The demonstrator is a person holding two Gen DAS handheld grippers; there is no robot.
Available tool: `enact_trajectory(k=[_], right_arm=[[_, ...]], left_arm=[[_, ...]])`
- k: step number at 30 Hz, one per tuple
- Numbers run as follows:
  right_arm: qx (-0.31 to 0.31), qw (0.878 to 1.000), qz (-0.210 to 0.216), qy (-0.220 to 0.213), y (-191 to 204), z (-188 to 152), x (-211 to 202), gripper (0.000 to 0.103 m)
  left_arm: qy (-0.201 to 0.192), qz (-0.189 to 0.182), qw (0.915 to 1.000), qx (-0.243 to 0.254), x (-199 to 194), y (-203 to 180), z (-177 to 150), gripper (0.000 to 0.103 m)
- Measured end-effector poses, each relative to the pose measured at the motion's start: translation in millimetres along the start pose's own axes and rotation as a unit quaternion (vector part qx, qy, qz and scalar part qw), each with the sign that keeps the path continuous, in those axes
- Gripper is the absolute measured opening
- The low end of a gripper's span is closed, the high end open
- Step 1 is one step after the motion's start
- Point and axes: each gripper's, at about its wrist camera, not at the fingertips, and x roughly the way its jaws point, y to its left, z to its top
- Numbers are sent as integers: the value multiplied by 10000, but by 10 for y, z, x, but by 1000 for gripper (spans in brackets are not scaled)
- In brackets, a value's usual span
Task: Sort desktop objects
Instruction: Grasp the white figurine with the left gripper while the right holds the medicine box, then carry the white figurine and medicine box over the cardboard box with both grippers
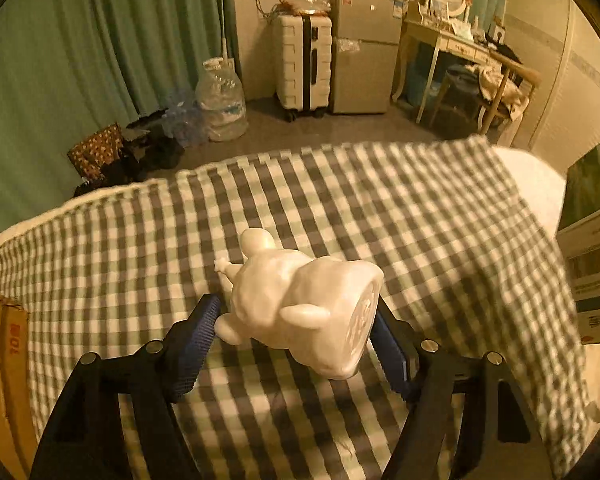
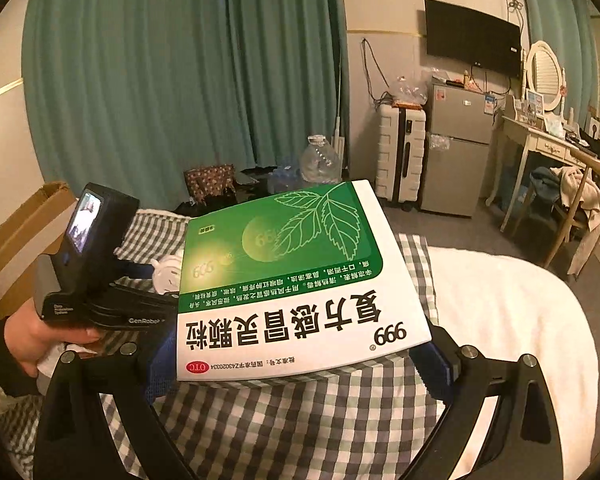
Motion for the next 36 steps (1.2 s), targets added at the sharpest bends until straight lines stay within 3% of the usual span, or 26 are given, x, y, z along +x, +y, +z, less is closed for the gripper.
enact_trajectory(k=[12, 19, 25, 31, 36], right_arm=[[257, 9985, -246, -414, 262, 286, -484, 97], [330, 9960, -411, -715, 579, 531, -879, 97], [524, 9919, -342, -1103, 858, 696, -1195, 97], [554, 9903, -124, -1265, 1215, 840, -1296, 97], [412, 9911, 31, -1266, 1515, 892, -1292, 97]], left_arm=[[-730, 86, 9972, -117, -1138, 201, 197, 75], [-1450, 57, 9891, -258, -2048, 354, 239, 75], [-1873, 305, 9818, -82, -2712, 518, 120, 75], [-2100, 416, 9761, -363, -3061, 842, 56, 74], [-2134, 441, 9749, -458, -3117, 1071, 2, 73]])
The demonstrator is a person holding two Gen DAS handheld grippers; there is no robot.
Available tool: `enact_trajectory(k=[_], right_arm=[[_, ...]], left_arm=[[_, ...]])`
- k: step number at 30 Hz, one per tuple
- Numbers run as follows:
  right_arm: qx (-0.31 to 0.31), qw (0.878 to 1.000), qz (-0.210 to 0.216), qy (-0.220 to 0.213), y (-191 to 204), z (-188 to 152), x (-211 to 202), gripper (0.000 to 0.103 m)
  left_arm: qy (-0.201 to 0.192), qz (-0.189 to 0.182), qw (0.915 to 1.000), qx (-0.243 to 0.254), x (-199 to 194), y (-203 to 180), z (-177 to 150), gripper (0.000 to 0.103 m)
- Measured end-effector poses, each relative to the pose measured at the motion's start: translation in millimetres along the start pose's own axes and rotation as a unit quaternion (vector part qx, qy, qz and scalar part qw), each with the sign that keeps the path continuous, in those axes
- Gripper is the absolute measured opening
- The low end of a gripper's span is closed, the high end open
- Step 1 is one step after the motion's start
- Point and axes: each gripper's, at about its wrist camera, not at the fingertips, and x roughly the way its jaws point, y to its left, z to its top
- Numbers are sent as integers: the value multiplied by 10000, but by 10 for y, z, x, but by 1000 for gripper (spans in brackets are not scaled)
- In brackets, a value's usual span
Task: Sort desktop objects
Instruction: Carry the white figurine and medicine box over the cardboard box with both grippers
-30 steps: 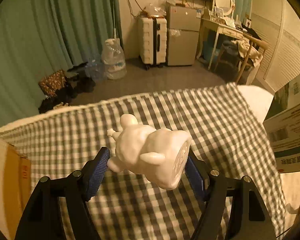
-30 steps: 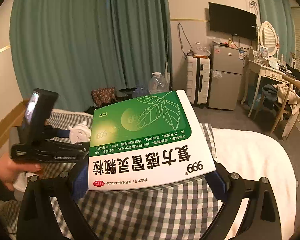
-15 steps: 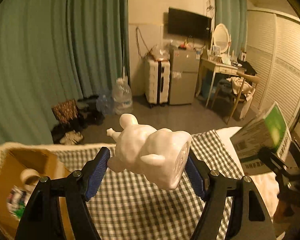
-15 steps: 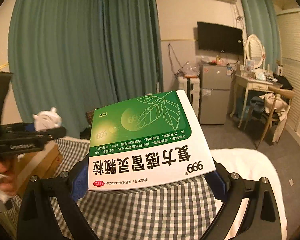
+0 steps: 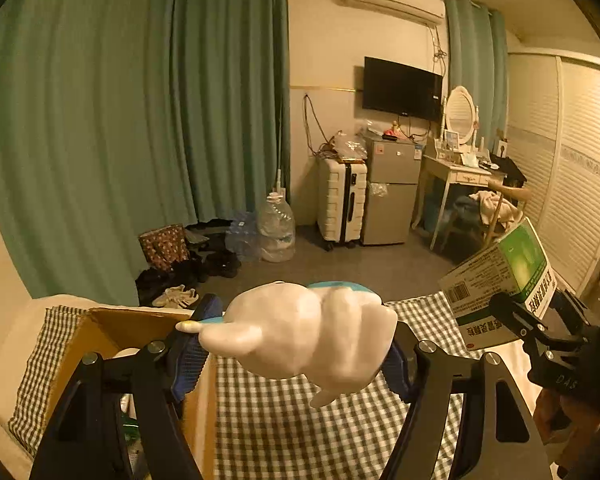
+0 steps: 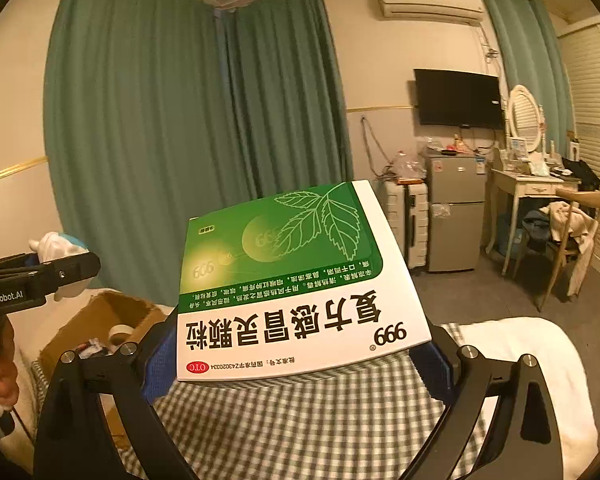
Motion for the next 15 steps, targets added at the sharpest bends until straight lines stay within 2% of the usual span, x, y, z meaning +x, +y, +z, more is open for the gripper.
enact_trajectory(k=[3, 8, 15], right_arm=[[-12, 9998, 203, 49, 202, 1, 109, 97], [-131, 9982, 565, 167, 599, -6, 340, 97], [-481, 9919, 1101, 416, 1261, -106, 659, 97]], left_arm=[[78, 100, 9999, -61, 32, 212, -98, 73], [182, 549, 9982, -155, 16, 657, -290, 73], [235, 1129, 9915, -594, 121, 1297, -448, 73]])
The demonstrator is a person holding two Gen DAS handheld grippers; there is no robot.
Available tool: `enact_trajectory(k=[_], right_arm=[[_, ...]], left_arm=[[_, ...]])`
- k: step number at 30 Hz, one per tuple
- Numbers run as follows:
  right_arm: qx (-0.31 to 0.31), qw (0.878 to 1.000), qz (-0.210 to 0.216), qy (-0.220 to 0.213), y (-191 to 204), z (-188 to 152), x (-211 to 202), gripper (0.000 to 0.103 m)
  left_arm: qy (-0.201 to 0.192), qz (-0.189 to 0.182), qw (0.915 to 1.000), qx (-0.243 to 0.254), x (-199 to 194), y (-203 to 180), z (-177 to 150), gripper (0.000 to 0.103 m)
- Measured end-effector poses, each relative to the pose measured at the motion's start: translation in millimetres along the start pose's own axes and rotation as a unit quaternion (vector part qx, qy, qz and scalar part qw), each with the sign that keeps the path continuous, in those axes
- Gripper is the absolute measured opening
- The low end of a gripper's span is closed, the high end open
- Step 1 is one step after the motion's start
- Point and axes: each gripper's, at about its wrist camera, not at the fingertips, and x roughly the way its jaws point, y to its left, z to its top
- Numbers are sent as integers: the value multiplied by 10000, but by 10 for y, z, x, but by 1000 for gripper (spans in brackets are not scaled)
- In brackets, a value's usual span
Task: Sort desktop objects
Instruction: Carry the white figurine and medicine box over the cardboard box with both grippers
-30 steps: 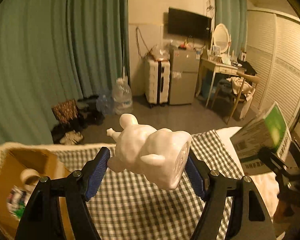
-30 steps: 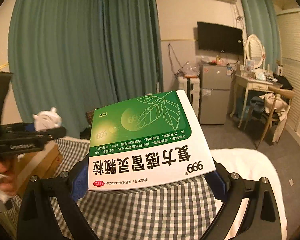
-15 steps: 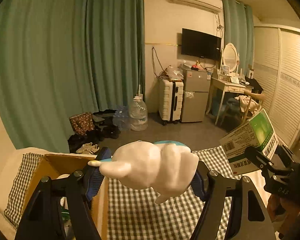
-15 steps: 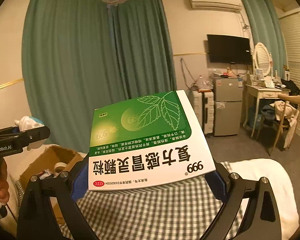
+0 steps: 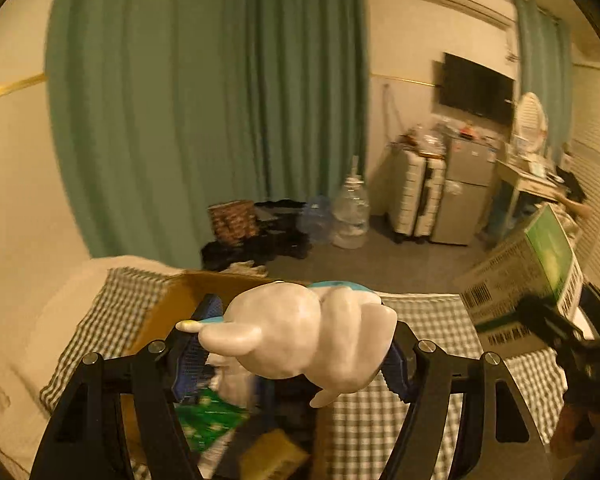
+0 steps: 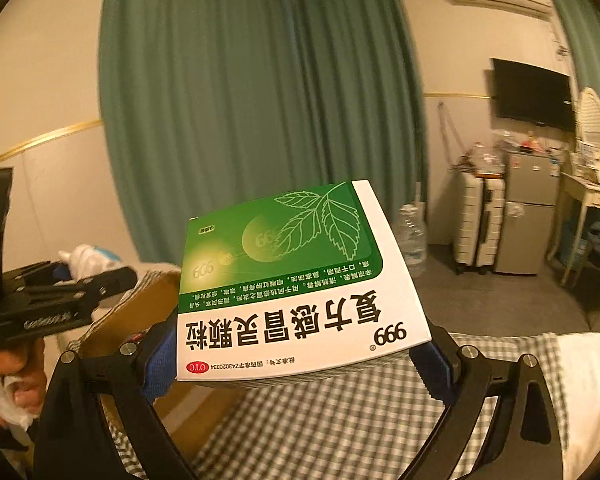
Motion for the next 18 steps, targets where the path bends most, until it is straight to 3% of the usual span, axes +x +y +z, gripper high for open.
enact_trajectory(k=[8, 18], right_arm=[[-376, 9977, 458, 315, 430, -30, 525, 97], [-690, 9916, 829, 713, 941, -172, 1176, 97]], left_arm=[[318, 557, 9978, -135, 293, 576, -208, 74], [1190, 711, 9903, -127, 758, 962, -588, 74]])
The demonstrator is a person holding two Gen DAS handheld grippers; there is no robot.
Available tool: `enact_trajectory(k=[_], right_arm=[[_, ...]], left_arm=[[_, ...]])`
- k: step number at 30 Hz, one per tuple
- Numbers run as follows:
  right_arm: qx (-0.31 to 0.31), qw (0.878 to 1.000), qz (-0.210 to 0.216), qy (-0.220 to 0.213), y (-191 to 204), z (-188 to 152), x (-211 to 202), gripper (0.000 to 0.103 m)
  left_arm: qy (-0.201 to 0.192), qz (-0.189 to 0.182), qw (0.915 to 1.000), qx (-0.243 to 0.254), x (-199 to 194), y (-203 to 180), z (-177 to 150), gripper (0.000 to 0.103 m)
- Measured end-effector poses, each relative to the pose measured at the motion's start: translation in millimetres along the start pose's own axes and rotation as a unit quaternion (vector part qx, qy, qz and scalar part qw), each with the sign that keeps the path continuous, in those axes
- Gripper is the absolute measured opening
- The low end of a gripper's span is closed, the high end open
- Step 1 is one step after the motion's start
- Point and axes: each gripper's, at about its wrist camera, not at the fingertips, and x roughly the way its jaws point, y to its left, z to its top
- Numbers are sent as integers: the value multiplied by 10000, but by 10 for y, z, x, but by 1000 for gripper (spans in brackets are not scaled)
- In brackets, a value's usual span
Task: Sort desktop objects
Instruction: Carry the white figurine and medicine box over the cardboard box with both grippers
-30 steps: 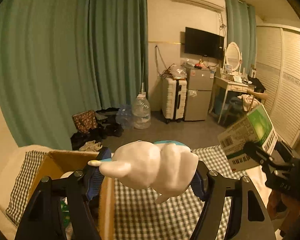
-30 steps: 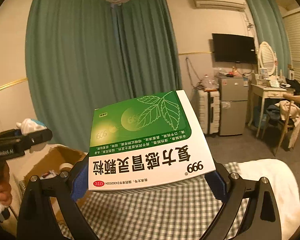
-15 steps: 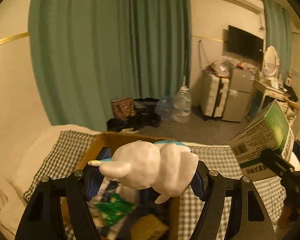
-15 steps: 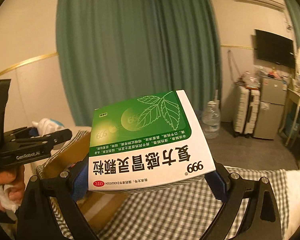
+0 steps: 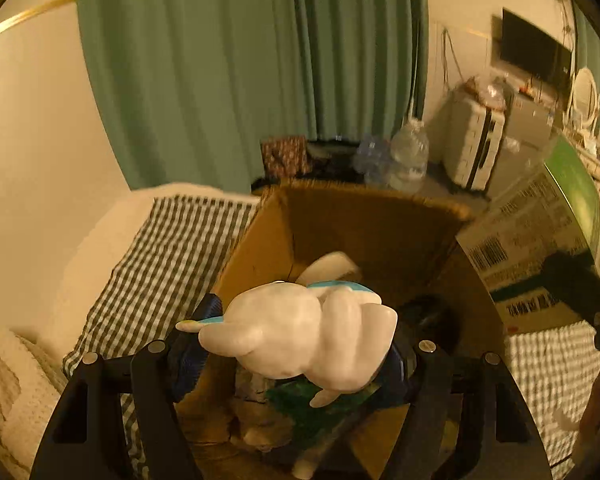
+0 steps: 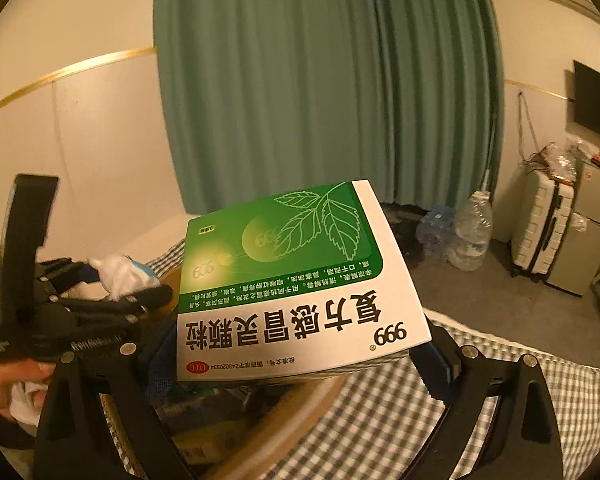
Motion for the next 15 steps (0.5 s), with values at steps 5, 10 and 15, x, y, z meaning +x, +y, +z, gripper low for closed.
enact_trajectory(k=[5, 10, 15], right_arm=[[-56, 9993, 116, 365, 143, -33, 363, 97], [-378, 9969, 88, 688, 285, -111, 622, 97], [-333, 9945, 224, 962, 307, -185, 786, 99]], left_arm=[[448, 128, 9987, 210, 214, 3, -107, 74], [808, 249, 9955, 422, 387, -57, -179, 75], [902, 368, 9939, 520, 398, -86, -192, 84]])
